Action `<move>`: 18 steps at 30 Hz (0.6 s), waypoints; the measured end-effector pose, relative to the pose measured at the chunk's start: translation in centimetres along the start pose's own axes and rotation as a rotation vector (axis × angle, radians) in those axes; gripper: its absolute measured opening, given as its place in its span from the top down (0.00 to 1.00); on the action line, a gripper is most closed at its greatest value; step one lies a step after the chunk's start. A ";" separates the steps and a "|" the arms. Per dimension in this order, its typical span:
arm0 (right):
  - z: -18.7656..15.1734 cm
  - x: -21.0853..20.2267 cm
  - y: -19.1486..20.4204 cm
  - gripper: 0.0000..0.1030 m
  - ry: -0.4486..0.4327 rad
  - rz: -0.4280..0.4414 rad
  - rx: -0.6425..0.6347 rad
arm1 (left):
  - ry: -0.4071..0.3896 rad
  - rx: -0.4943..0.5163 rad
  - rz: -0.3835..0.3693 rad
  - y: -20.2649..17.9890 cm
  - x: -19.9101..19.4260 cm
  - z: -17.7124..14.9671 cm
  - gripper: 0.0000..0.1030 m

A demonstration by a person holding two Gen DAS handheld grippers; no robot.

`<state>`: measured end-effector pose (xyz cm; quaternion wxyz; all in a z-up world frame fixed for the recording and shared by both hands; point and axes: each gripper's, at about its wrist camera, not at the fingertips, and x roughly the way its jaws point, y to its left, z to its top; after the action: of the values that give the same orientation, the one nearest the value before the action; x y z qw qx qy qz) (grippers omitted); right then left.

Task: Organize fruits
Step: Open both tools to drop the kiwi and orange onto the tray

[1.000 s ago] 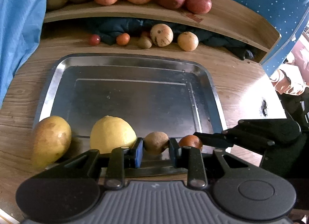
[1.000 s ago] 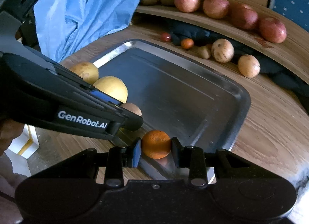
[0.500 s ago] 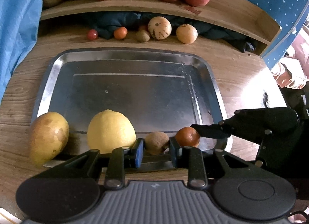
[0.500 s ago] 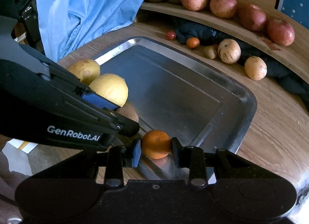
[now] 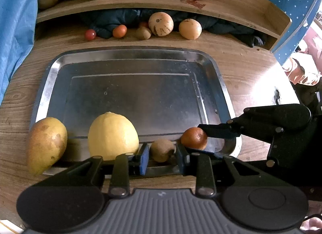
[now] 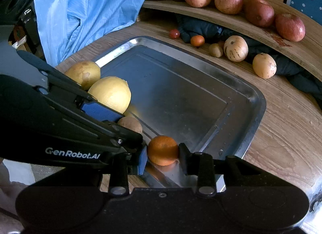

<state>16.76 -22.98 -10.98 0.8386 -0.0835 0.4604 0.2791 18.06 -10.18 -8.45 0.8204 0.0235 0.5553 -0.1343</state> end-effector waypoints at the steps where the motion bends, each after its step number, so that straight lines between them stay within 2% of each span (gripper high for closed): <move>1: -0.1 0.0 0.0 0.65 0.000 0.000 -0.001 | -0.001 -0.002 -0.001 0.0 0.0 0.0 0.66; 7: -0.3 -0.4 -0.4 0.59 -0.003 -0.004 0.006 | -0.005 -0.006 -0.003 0.2 -0.1 -0.2 0.58; 14: -0.3 -0.8 -0.9 0.52 -0.001 -0.008 0.009 | 0.016 -0.008 -0.023 0.4 -0.5 0.1 0.40; 18: -0.7 -1.7 -1.7 0.41 0.002 -0.011 0.008 | 0.035 0.011 -0.048 0.5 -0.9 0.1 0.26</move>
<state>16.50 -25.36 -10.14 0.8400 -0.0831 0.4617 0.2726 17.93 -9.57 -7.63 0.8070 0.0171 0.5692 -0.1566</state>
